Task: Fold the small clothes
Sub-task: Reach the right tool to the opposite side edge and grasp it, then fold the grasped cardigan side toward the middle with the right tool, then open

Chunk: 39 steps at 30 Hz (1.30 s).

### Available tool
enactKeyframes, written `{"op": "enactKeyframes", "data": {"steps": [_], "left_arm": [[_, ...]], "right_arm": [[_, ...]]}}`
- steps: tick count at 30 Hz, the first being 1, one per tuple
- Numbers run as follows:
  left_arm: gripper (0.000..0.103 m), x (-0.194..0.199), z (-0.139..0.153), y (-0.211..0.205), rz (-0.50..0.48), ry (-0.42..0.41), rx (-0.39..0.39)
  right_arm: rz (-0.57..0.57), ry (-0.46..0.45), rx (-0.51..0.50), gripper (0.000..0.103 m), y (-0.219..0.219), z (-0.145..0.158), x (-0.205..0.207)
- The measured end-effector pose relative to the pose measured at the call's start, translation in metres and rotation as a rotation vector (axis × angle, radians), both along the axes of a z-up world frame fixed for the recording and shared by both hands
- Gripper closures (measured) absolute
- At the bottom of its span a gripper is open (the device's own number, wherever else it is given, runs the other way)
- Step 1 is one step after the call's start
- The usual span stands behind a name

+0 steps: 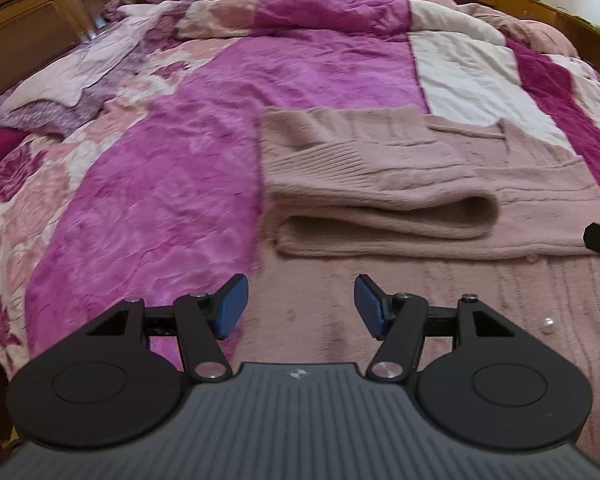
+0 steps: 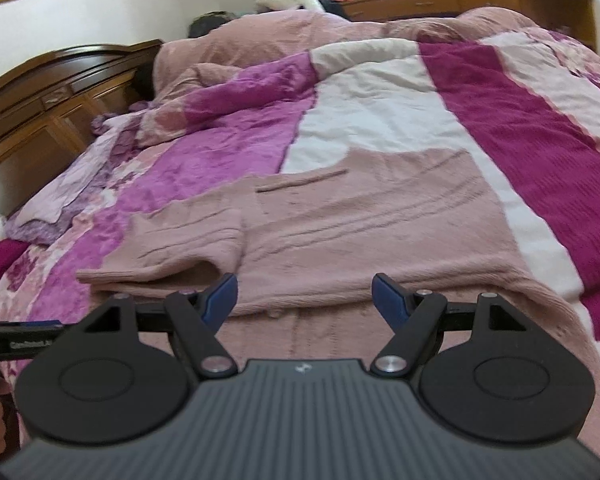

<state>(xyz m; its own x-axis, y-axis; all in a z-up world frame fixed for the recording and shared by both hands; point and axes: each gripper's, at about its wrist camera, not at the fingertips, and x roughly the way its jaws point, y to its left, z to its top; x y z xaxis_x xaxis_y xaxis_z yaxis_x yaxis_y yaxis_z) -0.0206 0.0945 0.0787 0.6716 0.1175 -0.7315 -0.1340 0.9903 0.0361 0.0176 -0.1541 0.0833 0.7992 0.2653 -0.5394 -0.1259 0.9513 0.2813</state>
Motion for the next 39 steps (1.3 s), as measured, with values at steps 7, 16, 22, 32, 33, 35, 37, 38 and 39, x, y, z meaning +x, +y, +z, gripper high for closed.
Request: {"op": "enactKeyframes", "data": {"steps": [7,16,22,32,33,35,37,38,39], "left_arm": [[0.037,-0.01,-0.004,0.024,0.053,0.011,-0.012],[0.037,-0.021,-0.009,0.044,0.1,0.013,-0.029],[0.036,-0.024,-0.016,0.051,0.109,0.028,-0.049],[0.036,-0.022,-0.026,0.053,0.107,0.037,-0.071],[0.036,-0.022,-0.026,0.054,0.106,0.037,-0.071],[0.036,-0.022,-0.027,0.054,0.105,0.037,-0.069],[0.036,-0.022,-0.027,0.053,0.105,0.037,-0.067],[0.036,-0.022,-0.027,0.053,0.105,0.037,-0.067],[0.036,-0.021,-0.027,0.053,0.105,0.037,-0.067]], "right_arm": [[0.152,-0.041,-0.08,0.027,0.048,0.014,0.013],[0.379,-0.079,-0.172,0.027,0.128,0.022,0.037],[0.473,-0.075,-0.2,0.027,0.17,0.015,0.046],[0.601,-0.101,-0.318,0.065,0.211,-0.001,0.063],[0.602,-0.092,-0.31,0.072,0.211,-0.001,0.065],[0.565,-0.083,-0.269,0.089,0.206,0.003,0.068],[0.528,-0.113,-0.245,0.089,0.199,0.009,0.067],[0.513,-0.121,-0.223,0.089,0.193,0.013,0.067],[0.497,-0.129,-0.196,0.089,0.187,0.018,0.067]]}}
